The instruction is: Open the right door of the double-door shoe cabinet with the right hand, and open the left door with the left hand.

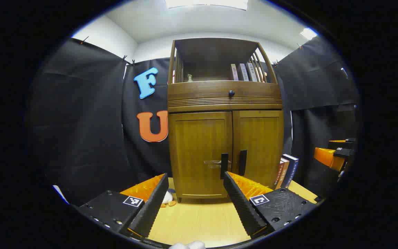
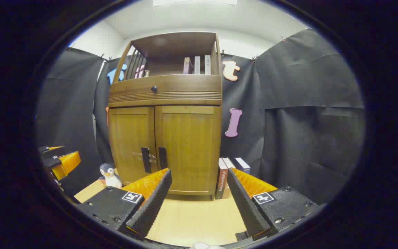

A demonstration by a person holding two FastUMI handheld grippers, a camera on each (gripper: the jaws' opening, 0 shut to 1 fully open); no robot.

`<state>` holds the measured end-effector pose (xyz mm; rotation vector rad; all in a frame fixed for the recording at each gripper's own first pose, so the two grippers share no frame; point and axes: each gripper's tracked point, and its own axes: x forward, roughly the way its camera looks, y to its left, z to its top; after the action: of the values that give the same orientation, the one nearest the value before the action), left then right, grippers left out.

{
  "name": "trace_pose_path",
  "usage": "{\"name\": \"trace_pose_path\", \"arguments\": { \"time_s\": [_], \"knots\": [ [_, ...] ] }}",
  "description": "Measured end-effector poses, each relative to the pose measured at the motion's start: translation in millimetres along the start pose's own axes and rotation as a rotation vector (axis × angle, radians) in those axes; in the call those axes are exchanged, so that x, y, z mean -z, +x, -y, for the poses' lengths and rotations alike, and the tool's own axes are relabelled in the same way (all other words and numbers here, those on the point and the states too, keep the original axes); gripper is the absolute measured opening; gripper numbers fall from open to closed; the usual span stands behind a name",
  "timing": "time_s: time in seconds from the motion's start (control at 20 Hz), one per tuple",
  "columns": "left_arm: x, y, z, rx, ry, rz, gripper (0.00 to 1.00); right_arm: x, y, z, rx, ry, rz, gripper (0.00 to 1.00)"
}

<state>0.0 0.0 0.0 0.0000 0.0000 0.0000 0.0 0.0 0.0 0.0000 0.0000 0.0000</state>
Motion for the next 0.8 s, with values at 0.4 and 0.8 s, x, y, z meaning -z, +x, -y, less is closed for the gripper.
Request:
{"name": "trace_pose_path", "arguments": {
  "time_s": [0.4, 0.8],
  "knots": [
    [-5.7, -2.5, 5.1, 0.014, -0.008, 0.009, 0.96, -3.7, 0.9, -6.0, -0.016, -0.007, 0.009, 1.0],
    [-2.1, -2.0, 1.6, 0.002, 0.007, 0.001, 0.96, 7.3, 14.5, -7.2, -0.019, -0.029, -0.02, 1.0]
  ]
}}
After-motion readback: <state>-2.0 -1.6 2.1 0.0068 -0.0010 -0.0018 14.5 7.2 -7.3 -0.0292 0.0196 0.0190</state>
